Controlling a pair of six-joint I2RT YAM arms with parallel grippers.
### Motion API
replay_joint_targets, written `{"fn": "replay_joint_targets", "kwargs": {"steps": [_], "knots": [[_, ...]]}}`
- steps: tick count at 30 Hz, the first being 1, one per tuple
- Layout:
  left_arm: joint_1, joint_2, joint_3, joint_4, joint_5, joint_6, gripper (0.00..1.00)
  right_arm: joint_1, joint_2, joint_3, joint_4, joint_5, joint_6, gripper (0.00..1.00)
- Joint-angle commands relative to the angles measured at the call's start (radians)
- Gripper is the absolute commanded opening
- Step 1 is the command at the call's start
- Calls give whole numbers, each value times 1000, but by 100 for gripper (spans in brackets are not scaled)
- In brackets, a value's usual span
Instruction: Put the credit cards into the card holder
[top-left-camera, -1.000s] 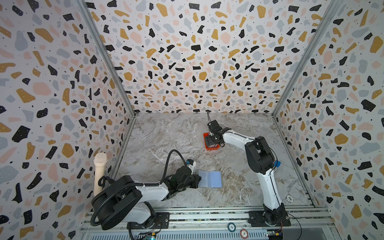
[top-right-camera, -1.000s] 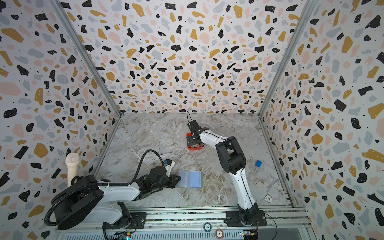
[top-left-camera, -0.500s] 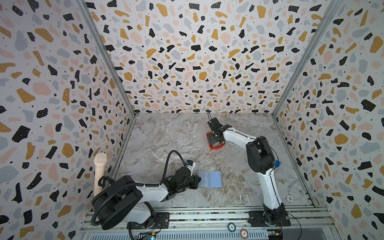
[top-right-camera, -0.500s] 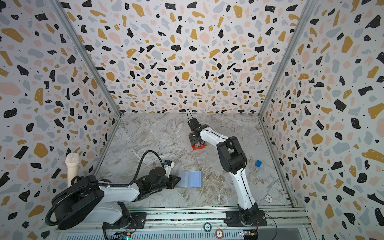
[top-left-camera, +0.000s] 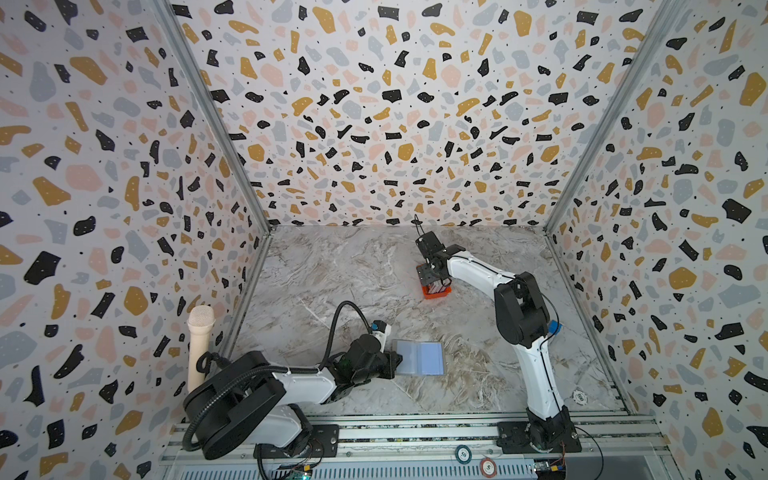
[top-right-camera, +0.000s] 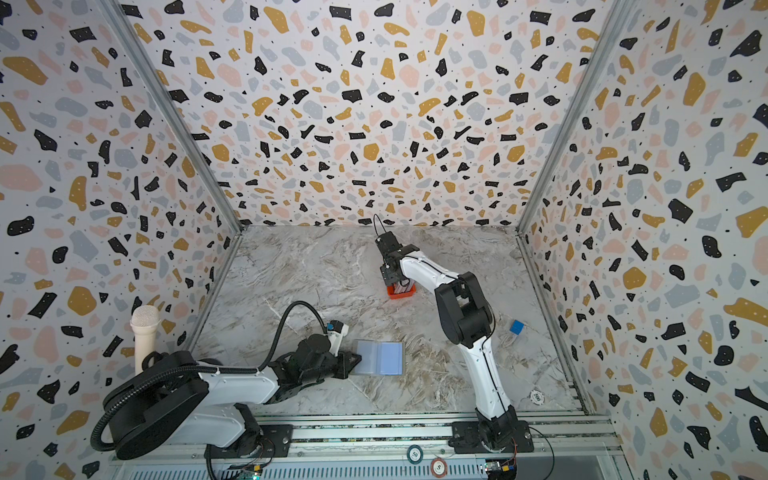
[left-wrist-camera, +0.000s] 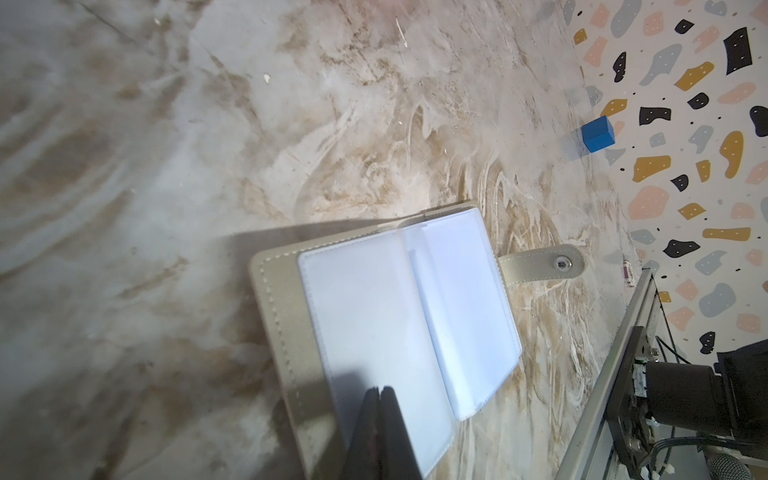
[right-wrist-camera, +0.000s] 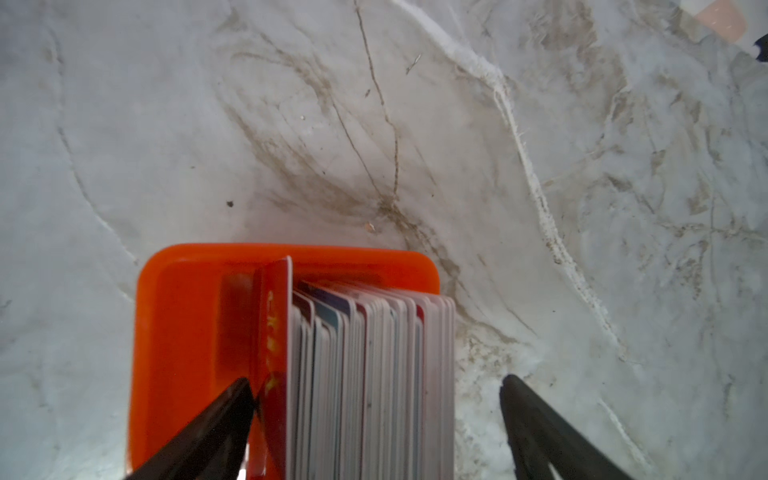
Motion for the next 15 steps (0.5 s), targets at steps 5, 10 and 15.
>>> {"fn": "replay_joint_targets", "kwargs": {"steps": [5, 10, 15], "knots": [[-4, 1, -20, 40, 4, 3, 0, -6, -22, 46, -60, 43, -19, 89], [-4, 6, -21, 46, 5, 1, 0, -4, -12, 66, -75, 51, -25, 83], [-4, 6, -21, 44, 7, 3, 0, 0, 3, 88, -88, 56, -36, 75]]}}
